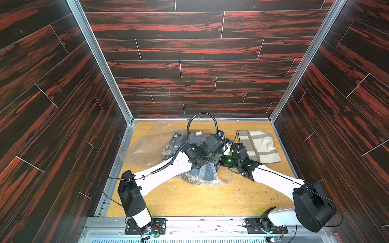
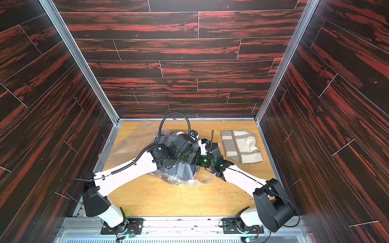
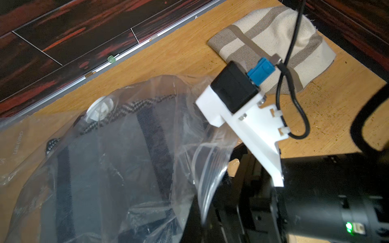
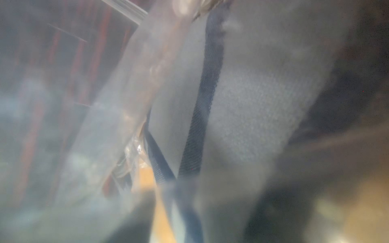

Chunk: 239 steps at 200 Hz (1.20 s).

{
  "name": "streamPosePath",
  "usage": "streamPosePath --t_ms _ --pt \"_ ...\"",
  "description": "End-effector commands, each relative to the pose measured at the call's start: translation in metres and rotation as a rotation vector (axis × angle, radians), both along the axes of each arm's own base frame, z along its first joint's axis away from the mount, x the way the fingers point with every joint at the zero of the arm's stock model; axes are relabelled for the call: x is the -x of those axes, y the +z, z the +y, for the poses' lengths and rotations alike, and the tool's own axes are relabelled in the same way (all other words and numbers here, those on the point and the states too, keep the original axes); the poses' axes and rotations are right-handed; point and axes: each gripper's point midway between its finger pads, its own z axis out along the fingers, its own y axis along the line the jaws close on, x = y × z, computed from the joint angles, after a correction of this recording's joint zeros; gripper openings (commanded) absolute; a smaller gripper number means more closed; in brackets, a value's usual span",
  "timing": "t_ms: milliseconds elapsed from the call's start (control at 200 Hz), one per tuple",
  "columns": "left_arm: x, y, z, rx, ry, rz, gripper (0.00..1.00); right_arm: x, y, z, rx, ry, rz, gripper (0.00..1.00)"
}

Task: Take the scarf out of the vacuum bag
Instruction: Take out the scarf from the vacuum bag.

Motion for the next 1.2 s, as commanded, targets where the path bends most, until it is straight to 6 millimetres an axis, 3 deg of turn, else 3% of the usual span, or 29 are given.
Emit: streamPosePath --t_ms 0,210,401,486,586,852,1062,1192 --pt "-0.006 0.030 0.002 0.049 0.010 -0.060 0.00 0.013 -0.002 0.002 0.010 0.016 0.012 0.66" --pt "-0.007 0.029 0.002 0.045 0.011 -0.059 0.00 0.022 0.002 0.003 0.020 0.014 0.011 0.52" --pt "-0.007 0.031 0.002 0.047 0.012 -0.061 0.00 0.011 -0.005 0.004 0.090 0.000 0.011 0.26" --pt "-0.007 0.033 0.004 0.046 0.016 -0.065 0.00 0.005 0.001 0.005 0.108 -0.002 -0.008 0.11" --pt "-0.007 0.033 0.005 0.044 0.017 -0.067 0.00 -0.002 0.014 0.007 0.120 -0.003 -0.034 0.00" --pt "-0.009 0.036 0.012 0.035 0.036 -0.083 0.00 -0.010 0.051 0.019 0.073 0.018 -0.096 0.00" --pt "-0.020 0.041 0.031 0.020 0.101 -0.113 0.00 -0.005 0.082 0.025 -0.027 0.054 -0.178 0.00" --pt "-0.023 0.048 0.039 0.026 0.114 -0.130 0.00 -0.008 0.089 0.019 -0.011 0.023 -0.193 0.00"
